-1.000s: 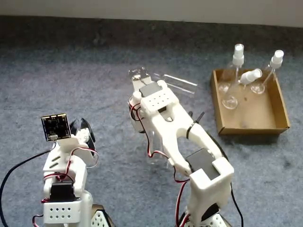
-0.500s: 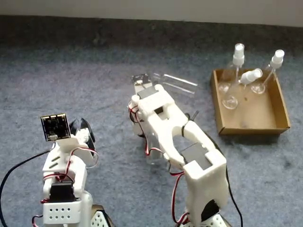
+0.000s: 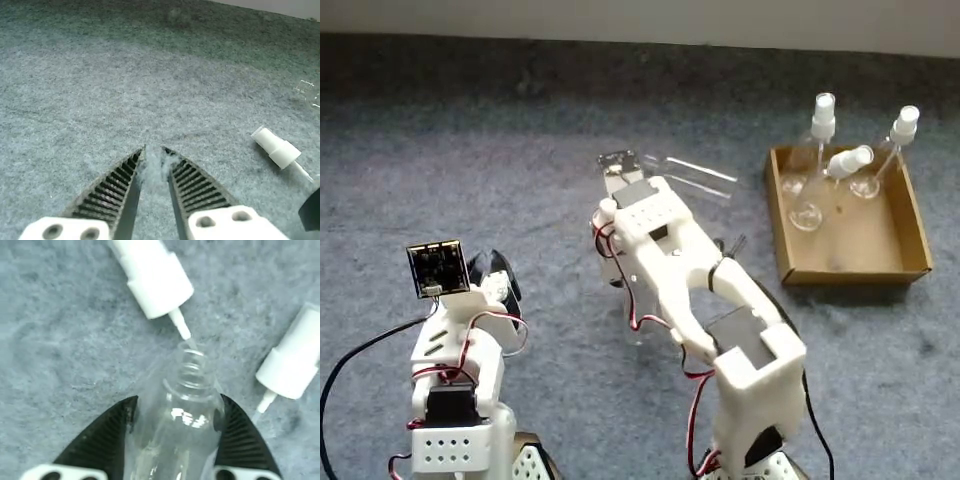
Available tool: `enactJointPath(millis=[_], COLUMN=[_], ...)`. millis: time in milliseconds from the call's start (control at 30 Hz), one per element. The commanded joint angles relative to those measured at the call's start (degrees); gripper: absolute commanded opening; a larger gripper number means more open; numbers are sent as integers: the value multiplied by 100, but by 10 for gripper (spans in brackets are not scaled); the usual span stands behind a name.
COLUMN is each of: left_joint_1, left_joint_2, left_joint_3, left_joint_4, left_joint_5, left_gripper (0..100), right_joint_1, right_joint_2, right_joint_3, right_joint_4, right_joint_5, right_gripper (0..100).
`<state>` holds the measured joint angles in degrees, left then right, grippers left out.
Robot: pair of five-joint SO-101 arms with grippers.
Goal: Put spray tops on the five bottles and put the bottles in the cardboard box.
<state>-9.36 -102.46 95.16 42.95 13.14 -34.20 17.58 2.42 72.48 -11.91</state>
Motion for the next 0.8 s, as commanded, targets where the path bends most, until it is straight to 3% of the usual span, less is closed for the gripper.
enactJointPath(millis=[0,200,433,767], left_joint_1=[-66,-57,-48,-31], left_joint_2=[-4,-4,-4,-4], left_joint_3=[-163,-163,-163,-163], left_joint_4=[-123,-123,-123,-123], left_joint_5=[18,18,18,18], left_gripper=[8,8,8,8], right_joint_1=[277,330,514,1508], right_joint_2=[-998,-2299,-3758,-5895], right_joint_3=[-48,136,725,1877], right_joint_4=[48,84,66,66], right_joint_5=[229,1459,2110,2690], right_gripper=[146,146,146,146])
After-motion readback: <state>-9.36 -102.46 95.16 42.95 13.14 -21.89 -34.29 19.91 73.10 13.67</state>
